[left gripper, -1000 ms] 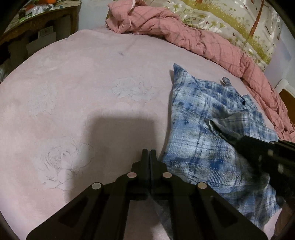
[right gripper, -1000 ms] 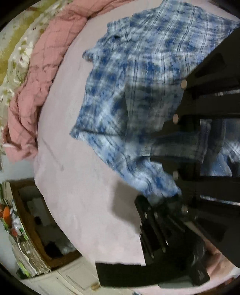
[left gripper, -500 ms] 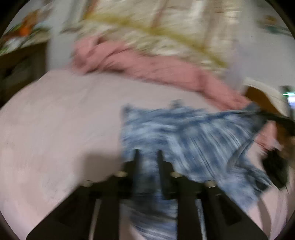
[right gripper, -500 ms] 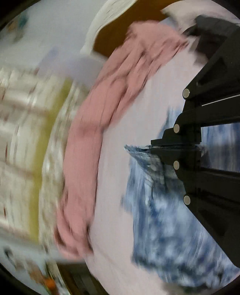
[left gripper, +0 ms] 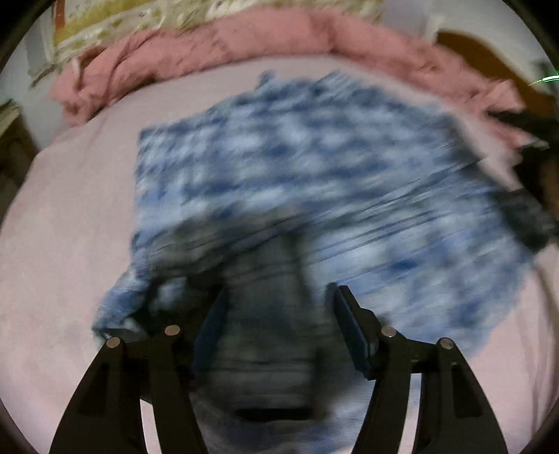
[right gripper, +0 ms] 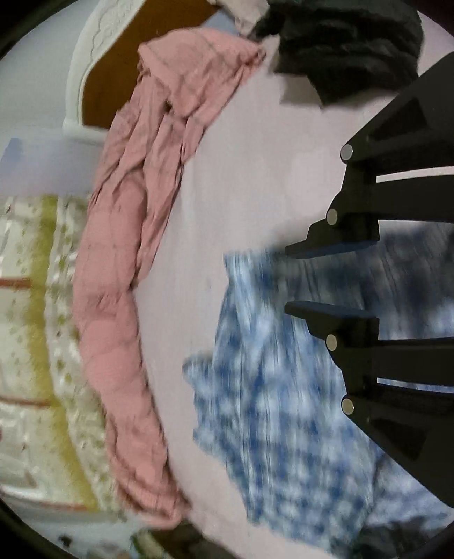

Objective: Fold large clothes

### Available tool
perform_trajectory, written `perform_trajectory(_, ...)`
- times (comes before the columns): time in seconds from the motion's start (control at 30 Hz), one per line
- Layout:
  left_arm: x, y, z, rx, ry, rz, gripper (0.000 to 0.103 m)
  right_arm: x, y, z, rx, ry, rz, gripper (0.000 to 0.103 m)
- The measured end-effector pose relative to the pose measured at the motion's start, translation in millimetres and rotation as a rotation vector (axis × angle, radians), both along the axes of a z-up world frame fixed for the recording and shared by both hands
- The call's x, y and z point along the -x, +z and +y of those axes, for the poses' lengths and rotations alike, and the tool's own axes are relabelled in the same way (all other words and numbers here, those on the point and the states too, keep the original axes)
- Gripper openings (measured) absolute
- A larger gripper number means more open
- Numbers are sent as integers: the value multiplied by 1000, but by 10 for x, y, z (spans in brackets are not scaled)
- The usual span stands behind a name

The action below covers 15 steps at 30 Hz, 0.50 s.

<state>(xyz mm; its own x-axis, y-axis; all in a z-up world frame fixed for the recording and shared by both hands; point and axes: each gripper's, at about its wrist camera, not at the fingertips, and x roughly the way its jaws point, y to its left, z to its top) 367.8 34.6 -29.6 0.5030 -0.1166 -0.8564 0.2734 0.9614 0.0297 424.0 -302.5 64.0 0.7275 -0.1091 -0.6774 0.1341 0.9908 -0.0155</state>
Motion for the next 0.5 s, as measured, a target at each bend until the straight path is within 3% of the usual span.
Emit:
perform_trajectory(0.03,-24,-17,55,-6,12,2,23,110,14,44,-31,28,-15,37)
perform_trajectory(0.07,-18,5,127,15,2,7,8,212,31,99,-62,56,-25,46)
perform_trajectory(0.13,46,160,328,65,4,-30,8,429,81,228,-100,122,-46,48)
perform_trajectory(0.23,91,337,760,110,116,-76,8,689,156,394,-58,179,-64,48)
perform_trajectory(0.3,105,318,1013,135,164,-66,13,878,190,340,-60,173,-84,49)
perform_trajectory(0.43,238,312,1153,83,219,-82,33,1223,155,71,-122,156,-78,52)
perform_trajectory(0.5,316,437,1122,67,219,-128,34,1400,84,5,-88,154,-69,52)
